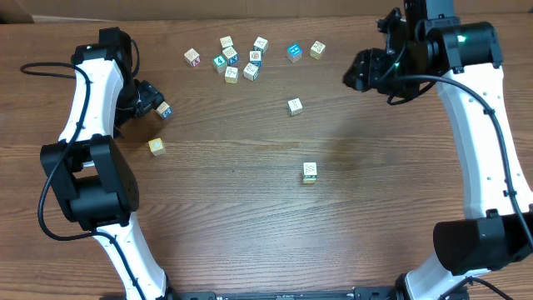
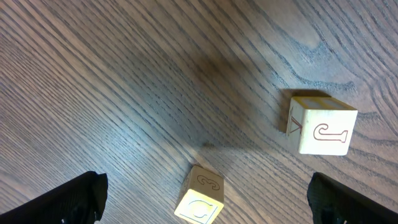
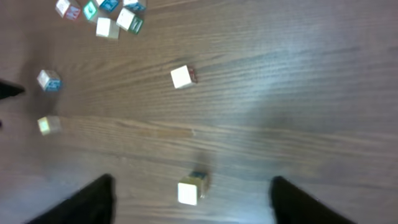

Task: Form a tower
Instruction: 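Reach the right gripper forward and left toward the block cluster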

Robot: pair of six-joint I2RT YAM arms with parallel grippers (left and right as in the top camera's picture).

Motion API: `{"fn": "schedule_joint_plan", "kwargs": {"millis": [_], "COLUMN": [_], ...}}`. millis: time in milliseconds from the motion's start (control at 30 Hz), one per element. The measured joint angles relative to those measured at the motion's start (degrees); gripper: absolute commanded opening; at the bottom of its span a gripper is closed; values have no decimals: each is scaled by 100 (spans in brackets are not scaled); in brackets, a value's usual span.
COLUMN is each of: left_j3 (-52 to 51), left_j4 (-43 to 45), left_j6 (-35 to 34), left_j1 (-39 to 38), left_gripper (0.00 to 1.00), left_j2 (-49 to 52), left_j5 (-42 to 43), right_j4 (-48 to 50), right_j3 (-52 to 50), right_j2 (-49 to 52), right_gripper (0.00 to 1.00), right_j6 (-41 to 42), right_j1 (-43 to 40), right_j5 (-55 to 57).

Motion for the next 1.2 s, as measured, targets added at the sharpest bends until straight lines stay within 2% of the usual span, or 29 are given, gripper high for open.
{"fn": "schedule_joint_plan", "kwargs": {"millis": [200, 833, 1200], "left_j3": [0, 0, 0], "left_j4": [2, 2, 2], "left_j6": [0, 0, 0], "left_j1": [0, 0, 0], "left_gripper": [99, 100, 100], "left_j2": [0, 0, 0], "left_j5": [0, 0, 0], "right_j4": [367, 459, 1294], "right_j3": [-376, -516, -520], "right_j2": [0, 203, 1161], "right_gripper": [91, 88, 91], "right_j6": [63, 549, 496], "right_j1": [0, 39, 955], "right_j5": [-11, 101, 861]}}
